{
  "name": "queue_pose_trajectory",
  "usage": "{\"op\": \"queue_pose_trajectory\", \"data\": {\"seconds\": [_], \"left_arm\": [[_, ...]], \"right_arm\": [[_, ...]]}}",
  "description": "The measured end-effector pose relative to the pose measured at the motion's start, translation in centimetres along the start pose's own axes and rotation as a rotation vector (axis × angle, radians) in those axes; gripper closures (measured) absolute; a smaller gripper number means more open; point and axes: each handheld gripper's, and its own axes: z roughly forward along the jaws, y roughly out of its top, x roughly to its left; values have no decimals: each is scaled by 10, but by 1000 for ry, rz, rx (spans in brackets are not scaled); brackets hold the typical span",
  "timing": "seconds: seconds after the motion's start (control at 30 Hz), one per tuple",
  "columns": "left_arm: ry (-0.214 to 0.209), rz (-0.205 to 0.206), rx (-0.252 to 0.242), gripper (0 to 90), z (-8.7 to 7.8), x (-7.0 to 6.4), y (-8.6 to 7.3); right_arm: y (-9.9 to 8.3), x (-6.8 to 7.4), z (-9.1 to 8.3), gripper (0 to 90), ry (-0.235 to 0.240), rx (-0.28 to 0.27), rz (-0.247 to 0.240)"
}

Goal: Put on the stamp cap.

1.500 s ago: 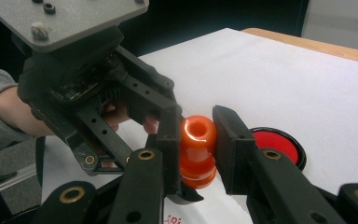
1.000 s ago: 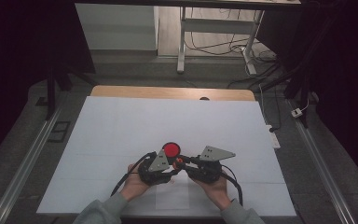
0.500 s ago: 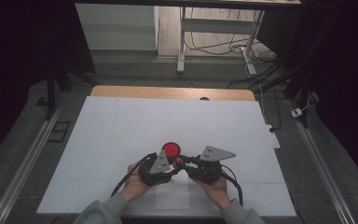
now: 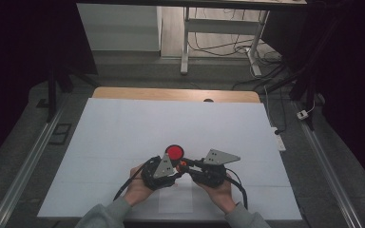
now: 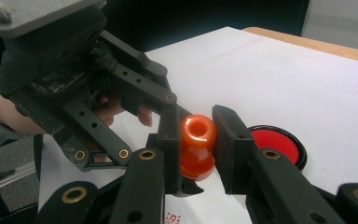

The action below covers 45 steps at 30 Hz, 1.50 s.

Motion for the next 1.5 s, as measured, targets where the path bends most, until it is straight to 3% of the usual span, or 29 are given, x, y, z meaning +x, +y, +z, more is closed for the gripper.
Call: {"op": "queue_pose_trajectory", "data": {"seconds": [0.33,0.57,1.5], "left_arm": [[-6,-2,30,649,1,0,0],[2,12,-17,646,0,1,-1],[0,-21,-3,578,4,4,-4]], "right_arm": [[-4,0,2,728,-1,1,4],[-2,-2,0,725,11,-17,20],[-3,-1,2,724,-8,-20,6]]}}
